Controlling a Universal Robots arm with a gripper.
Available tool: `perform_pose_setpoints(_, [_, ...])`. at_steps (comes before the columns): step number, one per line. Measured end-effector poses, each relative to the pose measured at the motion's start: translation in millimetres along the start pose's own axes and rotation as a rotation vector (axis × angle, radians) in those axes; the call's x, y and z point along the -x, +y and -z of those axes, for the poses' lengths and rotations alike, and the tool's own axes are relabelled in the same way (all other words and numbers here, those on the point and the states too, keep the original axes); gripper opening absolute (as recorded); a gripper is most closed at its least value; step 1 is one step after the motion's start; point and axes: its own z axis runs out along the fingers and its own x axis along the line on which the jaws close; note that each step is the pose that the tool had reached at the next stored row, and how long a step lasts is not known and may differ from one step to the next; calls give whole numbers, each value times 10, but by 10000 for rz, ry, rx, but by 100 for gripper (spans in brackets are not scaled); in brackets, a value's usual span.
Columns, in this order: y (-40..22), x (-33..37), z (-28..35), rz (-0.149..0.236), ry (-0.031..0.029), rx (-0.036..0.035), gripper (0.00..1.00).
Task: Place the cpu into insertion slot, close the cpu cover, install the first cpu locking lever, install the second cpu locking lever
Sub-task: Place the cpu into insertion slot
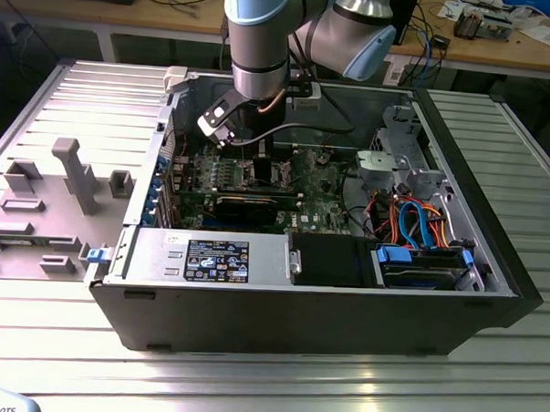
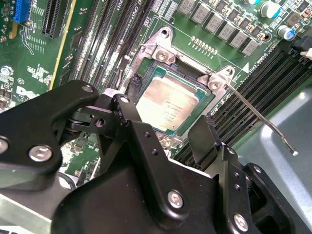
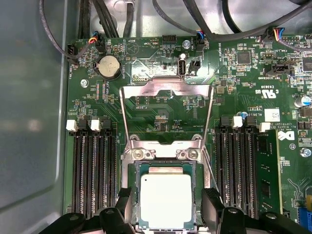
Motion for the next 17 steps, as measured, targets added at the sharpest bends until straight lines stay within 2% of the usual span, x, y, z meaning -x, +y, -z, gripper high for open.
perform_pose_setpoints(3, [1, -1, 9, -1, 2, 1, 67])
perform_pose_setpoints(7, [6, -2, 54, -1, -1, -1, 67])
perform_pose_setpoints(13, [6, -2, 55, -3, 19, -4, 67])
perform_pose_setpoints(14, [6, -2, 55, -3, 22, -4, 66])
perform_pose_setpoints(15, [6, -2, 55, -4, 26, -4, 52])
perform_pose_setpoints(17, [6, -2, 55, -4, 31, -4, 52])
